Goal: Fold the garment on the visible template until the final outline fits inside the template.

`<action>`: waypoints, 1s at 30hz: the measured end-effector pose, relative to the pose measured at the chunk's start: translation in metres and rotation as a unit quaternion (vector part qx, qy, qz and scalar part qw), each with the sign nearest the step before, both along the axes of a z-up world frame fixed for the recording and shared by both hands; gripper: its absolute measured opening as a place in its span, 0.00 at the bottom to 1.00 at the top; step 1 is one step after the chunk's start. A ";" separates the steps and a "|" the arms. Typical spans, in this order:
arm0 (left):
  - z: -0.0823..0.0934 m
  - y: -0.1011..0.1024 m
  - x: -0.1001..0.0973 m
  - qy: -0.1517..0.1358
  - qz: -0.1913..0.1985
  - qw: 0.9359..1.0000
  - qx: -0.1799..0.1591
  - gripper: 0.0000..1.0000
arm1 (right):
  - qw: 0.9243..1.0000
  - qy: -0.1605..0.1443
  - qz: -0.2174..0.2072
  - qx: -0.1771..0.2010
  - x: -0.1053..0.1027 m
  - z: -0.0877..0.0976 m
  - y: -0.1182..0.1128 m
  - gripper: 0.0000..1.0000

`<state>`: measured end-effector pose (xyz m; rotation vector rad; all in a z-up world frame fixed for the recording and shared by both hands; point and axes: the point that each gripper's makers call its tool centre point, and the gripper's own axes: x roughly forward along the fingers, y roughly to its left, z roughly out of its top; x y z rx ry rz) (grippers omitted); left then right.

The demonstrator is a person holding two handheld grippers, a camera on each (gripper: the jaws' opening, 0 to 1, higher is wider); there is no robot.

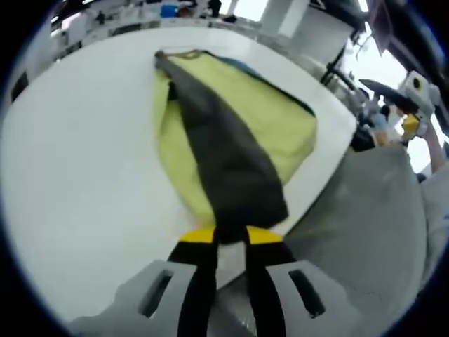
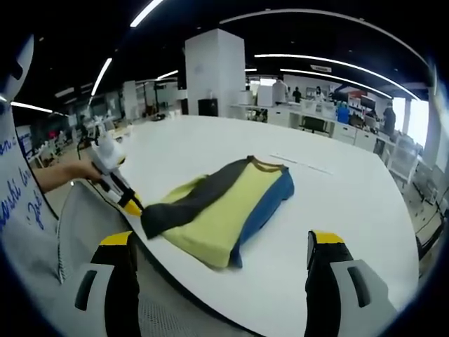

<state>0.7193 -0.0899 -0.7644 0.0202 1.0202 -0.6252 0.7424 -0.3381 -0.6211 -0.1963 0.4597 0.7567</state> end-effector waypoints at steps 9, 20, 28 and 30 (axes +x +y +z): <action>-0.003 0.001 -0.002 0.004 0.001 1.000 -0.001 0.01 | 1.000 0.002 -0.001 0.003 0.000 -0.001 0.000 1.00; -0.006 -0.003 -0.004 0.009 0.003 1.000 -0.011 0.07 | 1.000 0.003 -0.002 0.002 -0.001 -0.002 -0.001 1.00; -0.012 -0.005 -0.003 0.015 0.001 1.000 -0.009 0.09 | 1.000 0.005 -0.002 0.001 -0.002 -0.003 -0.001 1.00; -0.012 -0.006 -0.002 0.014 0.002 1.000 -0.009 0.07 | 1.000 0.006 -0.002 0.002 -0.001 -0.003 -0.001 1.00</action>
